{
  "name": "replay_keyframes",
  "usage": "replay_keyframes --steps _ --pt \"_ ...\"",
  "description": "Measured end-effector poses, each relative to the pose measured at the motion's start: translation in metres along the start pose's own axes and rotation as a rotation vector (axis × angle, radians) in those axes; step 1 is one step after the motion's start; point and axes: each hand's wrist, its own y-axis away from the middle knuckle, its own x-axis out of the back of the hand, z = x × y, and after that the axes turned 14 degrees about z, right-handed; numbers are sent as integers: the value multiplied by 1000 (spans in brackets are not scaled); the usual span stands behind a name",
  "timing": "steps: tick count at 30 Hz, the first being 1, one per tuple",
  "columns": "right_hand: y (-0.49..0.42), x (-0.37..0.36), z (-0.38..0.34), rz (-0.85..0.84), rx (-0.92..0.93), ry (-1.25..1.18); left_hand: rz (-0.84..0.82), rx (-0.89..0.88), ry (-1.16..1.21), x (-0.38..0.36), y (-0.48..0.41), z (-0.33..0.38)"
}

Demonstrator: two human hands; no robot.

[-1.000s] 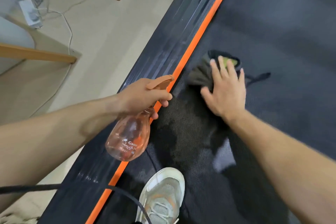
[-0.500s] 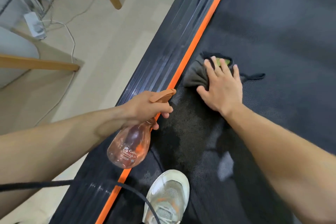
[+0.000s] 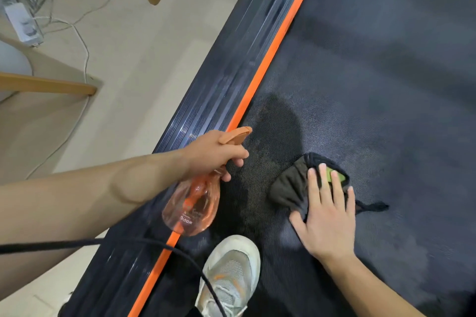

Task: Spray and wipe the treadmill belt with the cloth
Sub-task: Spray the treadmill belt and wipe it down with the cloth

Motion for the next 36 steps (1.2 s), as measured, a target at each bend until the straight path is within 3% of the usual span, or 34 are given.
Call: replay_keyframes --steps 10,17,22,25,28,30,31,32,34,36 --pt "-17 1 -8 16 -60 -48 101 49 -60 -1 3 -9" --pt "-167 -2 -20 55 -150 -147 149 102 -147 5 26 -38" --pt "-209 -9 -50 47 -124 -177 145 110 30 15 39 -43" --pt "-141 -14 -69 97 32 -139 197 108 143 21 41 -34" --pt "-61 -17 -73 45 417 -156 240 92 187 28 40 -18" --pt "-70 -19 -56 14 688 -133 271 77 198 33 36 -9" --pt "-92 -21 -47 19 713 -103 282 66 195 36 33 -7" --pt "-120 -23 -39 35 642 -72 290 54 184 39 32 -5" --pt "-190 -23 -27 80 299 -87 306 43 171 42 28 -6" --pt "-250 -13 -17 17 11 -144 342 55 170 44 27 -9"
